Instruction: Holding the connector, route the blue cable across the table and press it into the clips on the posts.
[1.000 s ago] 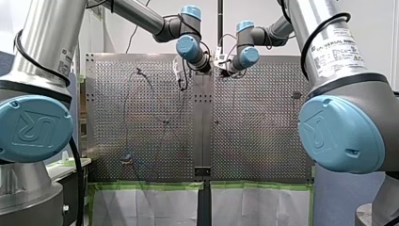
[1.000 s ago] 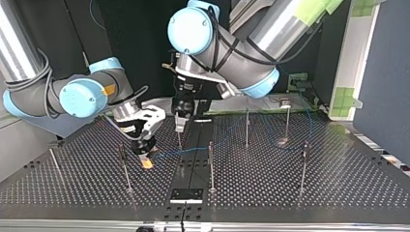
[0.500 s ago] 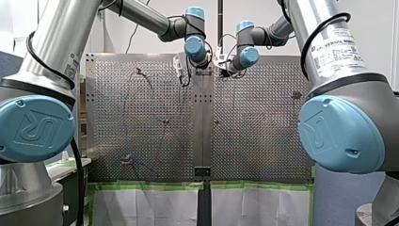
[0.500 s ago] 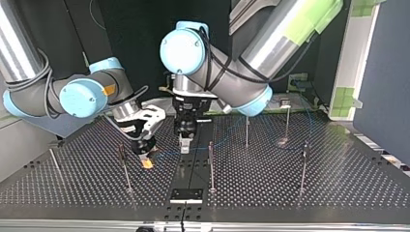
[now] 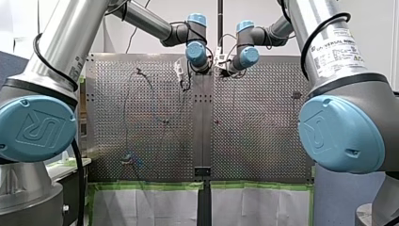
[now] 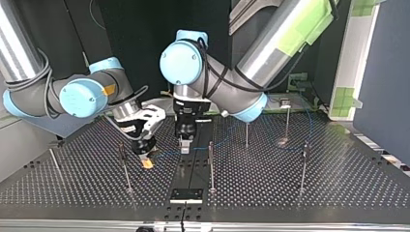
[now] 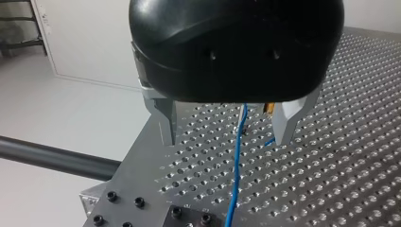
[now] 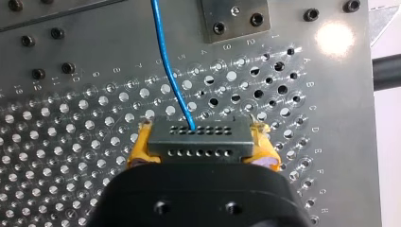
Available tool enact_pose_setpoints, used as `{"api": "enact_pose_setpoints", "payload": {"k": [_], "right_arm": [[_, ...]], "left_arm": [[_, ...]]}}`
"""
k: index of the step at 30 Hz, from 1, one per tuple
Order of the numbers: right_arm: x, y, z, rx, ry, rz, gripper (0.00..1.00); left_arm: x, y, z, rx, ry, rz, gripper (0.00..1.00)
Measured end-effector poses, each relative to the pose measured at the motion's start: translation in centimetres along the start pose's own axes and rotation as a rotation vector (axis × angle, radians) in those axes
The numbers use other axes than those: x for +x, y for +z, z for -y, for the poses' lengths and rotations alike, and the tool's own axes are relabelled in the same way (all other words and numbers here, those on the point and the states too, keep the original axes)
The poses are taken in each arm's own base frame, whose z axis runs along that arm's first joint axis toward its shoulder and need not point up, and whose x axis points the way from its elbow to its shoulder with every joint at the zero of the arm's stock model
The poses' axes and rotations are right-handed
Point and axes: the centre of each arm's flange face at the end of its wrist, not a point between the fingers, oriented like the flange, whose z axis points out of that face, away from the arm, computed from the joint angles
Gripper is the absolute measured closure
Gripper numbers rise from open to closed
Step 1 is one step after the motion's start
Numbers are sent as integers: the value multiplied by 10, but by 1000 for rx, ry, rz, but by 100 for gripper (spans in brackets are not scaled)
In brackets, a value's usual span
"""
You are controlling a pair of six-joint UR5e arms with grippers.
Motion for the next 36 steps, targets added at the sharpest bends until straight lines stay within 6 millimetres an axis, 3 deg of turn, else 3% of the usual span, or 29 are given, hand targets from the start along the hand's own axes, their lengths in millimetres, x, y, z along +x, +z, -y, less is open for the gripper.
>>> {"api": "enact_pose_setpoints", "payload": {"k": [13, 20, 28, 29, 30, 31, 32, 33, 34, 35, 36], "right_arm": [[-1, -1, 4, 8, -1, 4, 100], [-1, 0, 4, 9, -1, 4, 100], [-1, 0, 4, 9, 0, 4, 100], [-1, 0, 4, 10, 0, 5, 100], [-1, 0, 4, 10, 0, 5, 100], [-1, 0, 4, 10, 0, 5, 100], [-1, -1, 4, 10, 0, 5, 100], [-1, -1, 4, 10, 0, 5, 100], [-1, -1, 4, 10, 0, 6, 100], [-1, -1, 4, 10, 0, 6, 100], [-1, -1, 3, 9, 0, 6, 100]], "left_arm": [[16, 38, 4, -20, -11, 26, 0], [9, 62, 0, -26, -27, 62, 0], [22, 73, -3, -34, -27, 45, 0], [23, 73, -4, -38, -26, 44, 21], [23, 72, -4, -43, -25, 43, 21], [23, 72, -4, -48, -23, 43, 37], [23, 71, -4, -56, -20, 43, 64], [23, 70, -4, -62, -19, 45, 64], [23, 70, -4, -70, -18, 46, 91], [23, 69, -4, -79, -17, 48, 100], [23, 68, -4, -86, -17, 50, 100]]}}
